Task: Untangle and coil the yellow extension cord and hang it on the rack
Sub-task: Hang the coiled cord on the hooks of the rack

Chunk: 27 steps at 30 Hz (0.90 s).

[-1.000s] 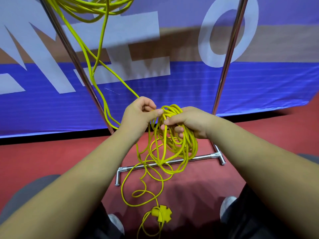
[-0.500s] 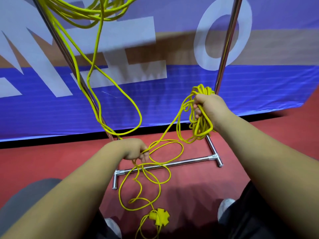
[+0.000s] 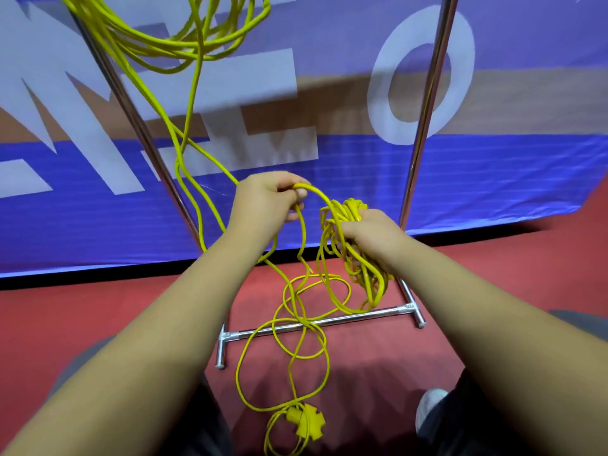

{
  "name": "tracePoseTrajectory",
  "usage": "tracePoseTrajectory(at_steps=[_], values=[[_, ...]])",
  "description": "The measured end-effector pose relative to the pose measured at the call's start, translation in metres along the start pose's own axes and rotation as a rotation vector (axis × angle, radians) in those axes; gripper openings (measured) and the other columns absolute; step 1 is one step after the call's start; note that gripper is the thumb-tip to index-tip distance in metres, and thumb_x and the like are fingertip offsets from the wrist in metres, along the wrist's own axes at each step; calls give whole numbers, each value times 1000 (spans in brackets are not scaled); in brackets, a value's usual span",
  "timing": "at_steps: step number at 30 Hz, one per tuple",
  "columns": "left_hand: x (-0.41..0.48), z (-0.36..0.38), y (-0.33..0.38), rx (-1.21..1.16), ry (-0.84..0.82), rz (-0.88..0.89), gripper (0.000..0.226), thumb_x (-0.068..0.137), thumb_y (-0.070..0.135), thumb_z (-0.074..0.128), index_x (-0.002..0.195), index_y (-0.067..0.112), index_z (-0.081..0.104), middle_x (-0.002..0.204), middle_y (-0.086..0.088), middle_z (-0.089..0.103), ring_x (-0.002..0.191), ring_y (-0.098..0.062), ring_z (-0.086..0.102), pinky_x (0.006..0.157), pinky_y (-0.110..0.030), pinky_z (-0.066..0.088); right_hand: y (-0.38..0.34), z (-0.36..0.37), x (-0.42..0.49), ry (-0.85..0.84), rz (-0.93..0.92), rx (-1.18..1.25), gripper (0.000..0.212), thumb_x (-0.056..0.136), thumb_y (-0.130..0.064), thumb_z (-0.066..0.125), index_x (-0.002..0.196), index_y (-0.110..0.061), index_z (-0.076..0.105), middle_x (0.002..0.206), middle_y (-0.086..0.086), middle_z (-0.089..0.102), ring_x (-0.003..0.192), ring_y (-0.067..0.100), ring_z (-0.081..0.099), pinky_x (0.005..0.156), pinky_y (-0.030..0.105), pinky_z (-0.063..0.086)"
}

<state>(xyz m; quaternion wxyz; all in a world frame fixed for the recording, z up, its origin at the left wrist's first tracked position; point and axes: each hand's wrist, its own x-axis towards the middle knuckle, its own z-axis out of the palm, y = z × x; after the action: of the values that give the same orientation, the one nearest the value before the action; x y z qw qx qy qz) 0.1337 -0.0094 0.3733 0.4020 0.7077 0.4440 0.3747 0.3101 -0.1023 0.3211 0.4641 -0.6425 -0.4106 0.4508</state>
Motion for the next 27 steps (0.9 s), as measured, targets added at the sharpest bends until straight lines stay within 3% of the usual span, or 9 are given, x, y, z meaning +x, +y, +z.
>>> tracePoseTrajectory(at_steps=[3, 8, 13, 18, 21, 23, 25, 27], values=[[5, -5, 33, -81, 16, 26, 18, 93, 1, 69, 98, 14, 81, 80, -11, 75, 76, -17, 74, 69, -35, 65, -9, 0, -3, 91, -15, 27, 17, 83, -8, 64, 67, -1, 64, 56, 19, 55, 46, 27, 48, 50, 39, 50], [25, -18, 96, -162, 73, 106, 11, 92, 0, 71, 96, 7, 78, 72, -10, 72, 64, -15, 69, 67, -36, 65, -54, -13, -11, 259, -124, 100, 17, 80, -11, 65, 75, 5, 65, 60, 23, 56, 50, 32, 52, 50, 51, 56], [45, -45, 180, -366, 143, 194, 3, 92, 2, 74, 94, 1, 74, 83, -18, 69, 69, -22, 67, 64, -33, 63, -119, -34, -18, 367, -246, 140, 16, 79, -13, 70, 82, 2, 71, 57, 19, 53, 47, 32, 53, 43, 38, 50], [59, -81, 276, -603, 223, 351, 7, 91, 1, 74, 94, 6, 74, 84, -10, 73, 77, -18, 69, 71, -30, 62, -192, -42, -32, 403, -370, 283, 15, 86, -10, 65, 81, -2, 77, 51, 16, 53, 40, 30, 52, 42, 32, 48], [52, -99, 326, -697, 212, 458, 11, 90, -4, 72, 96, 5, 74, 87, -9, 73, 78, -16, 70, 76, -32, 62, -224, -46, -40, 419, -443, 321, 14, 82, -11, 66, 83, -1, 76, 57, 21, 57, 40, 30, 52, 49, 45, 52], [44, -108, 353, -793, 194, 533, 15, 90, -9, 69, 93, 4, 73, 86, -11, 72, 77, -16, 68, 69, -27, 60, -239, -47, -45, 434, -478, 337, 14, 81, -12, 67, 84, -1, 74, 63, 28, 59, 41, 30, 52, 54, 52, 54], [38, -116, 369, -871, 165, 619, 16, 87, -14, 68, 93, 0, 73, 87, -16, 70, 73, -18, 63, 59, -21, 50, -247, -49, -48, 447, -498, 348, 10, 80, -13, 67, 80, -5, 73, 66, 32, 59, 42, 30, 52, 56, 54, 54], [33, -121, 366, -782, 171, 689, 19, 82, -12, 66, 92, 2, 75, 89, -16, 72, 71, -17, 63, 60, -23, 49, -249, -50, -50, 454, -507, 345, 10, 79, -14, 67, 79, -5, 72, 61, 26, 58, 42, 31, 52, 54, 51, 53]])
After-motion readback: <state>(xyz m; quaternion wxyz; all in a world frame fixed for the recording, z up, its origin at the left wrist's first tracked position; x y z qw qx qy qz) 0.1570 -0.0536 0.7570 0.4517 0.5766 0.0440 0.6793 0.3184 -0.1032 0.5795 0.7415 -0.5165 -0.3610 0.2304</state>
